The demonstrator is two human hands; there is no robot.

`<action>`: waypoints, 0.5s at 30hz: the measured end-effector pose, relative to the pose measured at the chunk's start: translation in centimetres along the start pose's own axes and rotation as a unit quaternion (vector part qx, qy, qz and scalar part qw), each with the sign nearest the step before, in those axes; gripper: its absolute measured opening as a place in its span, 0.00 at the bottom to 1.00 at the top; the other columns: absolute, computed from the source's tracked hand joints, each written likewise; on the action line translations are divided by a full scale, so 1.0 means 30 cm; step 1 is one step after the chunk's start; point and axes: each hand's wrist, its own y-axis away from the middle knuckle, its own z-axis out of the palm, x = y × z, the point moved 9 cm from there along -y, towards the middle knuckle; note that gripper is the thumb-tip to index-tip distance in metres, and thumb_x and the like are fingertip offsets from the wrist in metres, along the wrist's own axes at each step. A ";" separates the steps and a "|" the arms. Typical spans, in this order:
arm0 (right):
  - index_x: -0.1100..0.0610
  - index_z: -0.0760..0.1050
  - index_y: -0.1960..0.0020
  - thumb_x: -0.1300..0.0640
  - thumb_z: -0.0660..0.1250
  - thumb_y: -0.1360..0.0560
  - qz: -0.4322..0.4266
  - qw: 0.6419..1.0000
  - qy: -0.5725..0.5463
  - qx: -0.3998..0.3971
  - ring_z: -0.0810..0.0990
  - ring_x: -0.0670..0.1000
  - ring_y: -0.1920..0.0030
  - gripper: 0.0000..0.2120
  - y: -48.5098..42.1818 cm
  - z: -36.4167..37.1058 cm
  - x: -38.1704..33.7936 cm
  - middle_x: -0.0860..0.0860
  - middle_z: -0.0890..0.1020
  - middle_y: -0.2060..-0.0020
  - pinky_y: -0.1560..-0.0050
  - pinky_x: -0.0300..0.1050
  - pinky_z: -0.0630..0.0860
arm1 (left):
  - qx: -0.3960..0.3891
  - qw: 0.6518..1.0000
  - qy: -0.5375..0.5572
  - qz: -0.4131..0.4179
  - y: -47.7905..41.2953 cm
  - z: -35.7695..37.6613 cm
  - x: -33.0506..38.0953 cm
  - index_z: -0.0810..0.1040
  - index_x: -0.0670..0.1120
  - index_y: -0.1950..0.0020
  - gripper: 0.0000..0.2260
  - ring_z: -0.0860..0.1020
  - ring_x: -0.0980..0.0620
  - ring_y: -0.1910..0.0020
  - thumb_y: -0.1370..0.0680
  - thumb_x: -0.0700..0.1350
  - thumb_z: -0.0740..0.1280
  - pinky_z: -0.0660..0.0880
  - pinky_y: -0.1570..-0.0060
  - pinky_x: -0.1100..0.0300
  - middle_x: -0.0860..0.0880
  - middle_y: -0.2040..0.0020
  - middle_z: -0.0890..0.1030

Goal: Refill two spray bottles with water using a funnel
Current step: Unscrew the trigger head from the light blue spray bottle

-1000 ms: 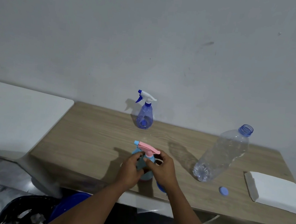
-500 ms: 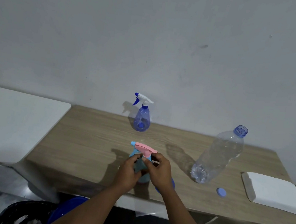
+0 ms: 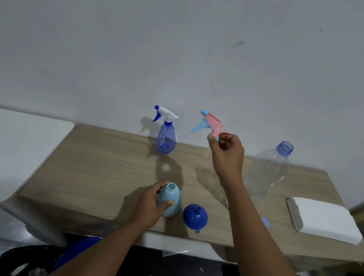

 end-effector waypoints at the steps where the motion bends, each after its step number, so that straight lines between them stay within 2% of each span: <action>1: 0.58 0.76 0.48 0.53 0.73 0.26 0.009 1.000 0.027 0.004 0.77 0.45 0.63 0.12 -0.020 -0.022 0.024 0.49 0.81 0.60 0.60 0.36 0.73 | 0.003 1.000 -0.001 0.001 -0.001 -0.001 -0.002 0.77 0.56 0.37 0.25 0.77 0.64 0.44 0.33 0.48 0.77 0.78 0.44 0.53 0.59 0.42 0.80; 4: 0.58 0.77 0.48 0.52 0.71 0.25 0.067 0.988 0.138 -0.019 0.78 0.48 0.64 0.11 -0.042 -0.071 0.171 0.51 0.82 0.59 0.63 0.42 0.72 | 0.005 1.000 0.000 0.003 -0.001 0.001 0.005 0.77 0.56 0.39 0.24 0.78 0.64 0.46 0.33 0.46 0.78 0.78 0.46 0.55 0.57 0.44 0.81; 8: 0.61 0.81 0.51 0.54 0.69 0.24 0.133 0.954 0.259 -0.077 0.78 0.53 0.62 0.10 0.003 -0.098 0.399 0.56 0.84 0.60 0.63 0.42 0.67 | 0.006 1.000 -0.008 0.007 -0.001 -0.001 0.012 0.76 0.58 0.40 0.25 0.77 0.64 0.46 0.32 0.42 0.79 0.74 0.49 0.65 0.56 0.44 0.81; 12: 0.64 0.83 0.56 0.59 0.66 0.22 0.182 0.929 0.300 -0.115 0.77 0.54 0.66 0.10 0.055 -0.107 0.541 0.57 0.81 0.66 0.66 0.42 0.68 | 0.000 1.000 -0.005 0.003 0.000 0.002 0.018 0.76 0.58 0.40 0.24 0.78 0.62 0.45 0.31 0.42 0.79 0.74 0.49 0.67 0.57 0.44 0.81; 15: 0.67 0.82 0.58 0.63 0.64 0.22 0.194 0.920 0.315 -0.127 0.74 0.49 0.71 0.11 0.066 -0.094 0.596 0.57 0.79 0.67 0.72 0.41 0.66 | -0.003 1.000 -0.006 -0.001 -0.002 0.003 0.018 0.75 0.59 0.40 0.24 0.78 0.62 0.44 0.31 0.43 0.79 0.76 0.49 0.65 0.58 0.43 0.80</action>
